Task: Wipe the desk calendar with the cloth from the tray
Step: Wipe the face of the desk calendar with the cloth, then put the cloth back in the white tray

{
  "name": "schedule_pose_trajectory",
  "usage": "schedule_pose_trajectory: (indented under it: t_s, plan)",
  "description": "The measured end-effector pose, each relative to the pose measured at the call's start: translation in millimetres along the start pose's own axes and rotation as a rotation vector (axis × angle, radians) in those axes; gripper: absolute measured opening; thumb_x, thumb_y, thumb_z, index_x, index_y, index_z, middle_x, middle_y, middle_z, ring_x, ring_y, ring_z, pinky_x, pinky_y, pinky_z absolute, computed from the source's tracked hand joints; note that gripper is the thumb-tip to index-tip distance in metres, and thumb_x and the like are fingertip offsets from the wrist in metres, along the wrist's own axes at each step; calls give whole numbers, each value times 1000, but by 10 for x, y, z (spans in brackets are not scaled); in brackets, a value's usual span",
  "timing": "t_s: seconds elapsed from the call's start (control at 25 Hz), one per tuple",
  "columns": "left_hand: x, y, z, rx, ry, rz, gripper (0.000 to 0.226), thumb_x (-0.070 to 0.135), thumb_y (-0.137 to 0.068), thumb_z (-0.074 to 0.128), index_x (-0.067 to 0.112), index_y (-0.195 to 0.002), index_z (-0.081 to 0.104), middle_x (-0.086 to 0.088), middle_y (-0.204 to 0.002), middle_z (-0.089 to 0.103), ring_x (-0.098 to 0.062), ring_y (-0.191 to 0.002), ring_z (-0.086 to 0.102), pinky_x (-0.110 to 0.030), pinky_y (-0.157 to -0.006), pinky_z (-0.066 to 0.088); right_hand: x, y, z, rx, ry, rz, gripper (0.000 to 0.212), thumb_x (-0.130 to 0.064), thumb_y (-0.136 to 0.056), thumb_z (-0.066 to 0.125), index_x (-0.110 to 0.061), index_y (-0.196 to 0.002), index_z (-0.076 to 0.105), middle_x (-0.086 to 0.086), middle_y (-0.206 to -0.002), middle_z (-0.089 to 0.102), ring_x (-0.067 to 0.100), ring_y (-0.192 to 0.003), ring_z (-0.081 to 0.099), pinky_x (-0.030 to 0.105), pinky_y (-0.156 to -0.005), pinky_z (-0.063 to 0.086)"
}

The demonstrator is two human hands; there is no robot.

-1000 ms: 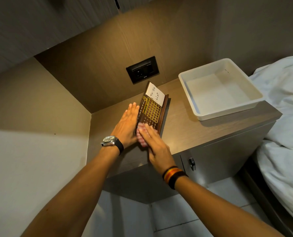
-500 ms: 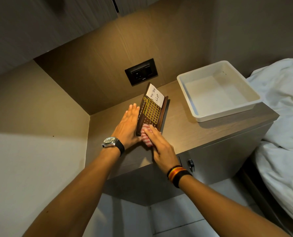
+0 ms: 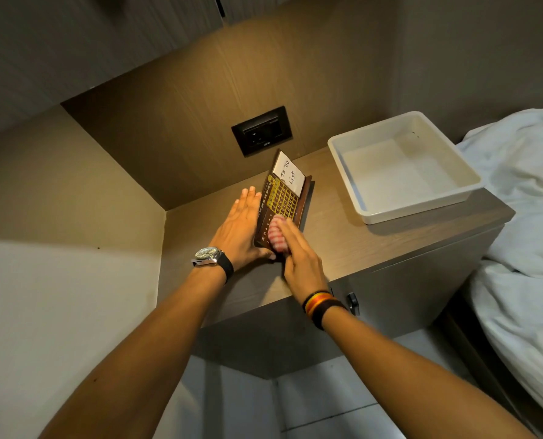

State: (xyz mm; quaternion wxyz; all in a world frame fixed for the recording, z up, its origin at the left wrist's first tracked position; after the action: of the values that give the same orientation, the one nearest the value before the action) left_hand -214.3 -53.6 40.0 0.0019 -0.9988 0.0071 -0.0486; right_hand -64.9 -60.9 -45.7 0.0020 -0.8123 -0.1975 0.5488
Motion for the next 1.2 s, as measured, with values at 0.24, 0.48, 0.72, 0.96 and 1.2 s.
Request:
schedule_pose_trajectory:
  t_s: [0.24, 0.48, 0.72, 0.96, 1.2]
  plan:
    - [-4, 7, 18, 24, -17, 4, 133, 50, -71, 87, 6, -161, 0, -17, -171, -3, -27, -157, -8, -45, -129, 3, -71, 303, 58, -20, -60, -2, 79, 10, -96, 50, -34, -159, 33, -5, -167, 33, 17, -154, 32, 45, -122, 36]
    - [93, -4, -89, -30, -129, -23, 158, 64, -52, 91, 7, -160, -11, -14, -168, -19, -29, -155, -19, -43, -126, -10, -91, 147, -743, 92, -55, -68, 77, 10, -94, 50, -30, -158, 37, 0, -159, 47, 10, -139, 49, 25, -113, 46]
    - [670, -144, -154, 100, -135, 3, 159, 88, -52, 71, 8, -159, -15, -15, -168, -19, -29, -154, -21, -44, -125, -10, 168, -844, -2037, 180, 249, -95, 71, 10, -97, 43, -26, -157, 41, 0, -162, 44, 20, -150, 40, 37, -125, 30]
    - [1795, -709, 364, 14, 11, -22, 147, 97, -61, 52, 13, -159, -19, -10, -166, -28, -25, -152, -27, -45, -127, -9, 831, -1468, -2584, -115, 661, -60, 70, 14, -94, 42, -18, -156, 42, 8, -162, 42, 30, -148, 42, 42, -126, 24]
    - [2045, -765, 802, -65, 55, -139, 139, 101, -65, 36, 13, -159, -17, -8, -168, -24, -25, -156, -20, -45, -127, -7, 1125, -1788, -2455, -394, 886, -55, 44, 5, -92, 47, -12, -132, 56, 12, -143, 53, 38, -135, 48, 47, -114, 38]
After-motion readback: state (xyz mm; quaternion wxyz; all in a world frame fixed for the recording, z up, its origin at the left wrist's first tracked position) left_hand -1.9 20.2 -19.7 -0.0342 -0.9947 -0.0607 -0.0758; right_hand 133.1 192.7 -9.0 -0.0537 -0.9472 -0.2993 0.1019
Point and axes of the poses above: each hand's wrist, its own y-axis away from the middle knuckle, its own z-axis out of the palm, x = y × z, the point moved 2 cm from there along -y, towards the middle knuckle
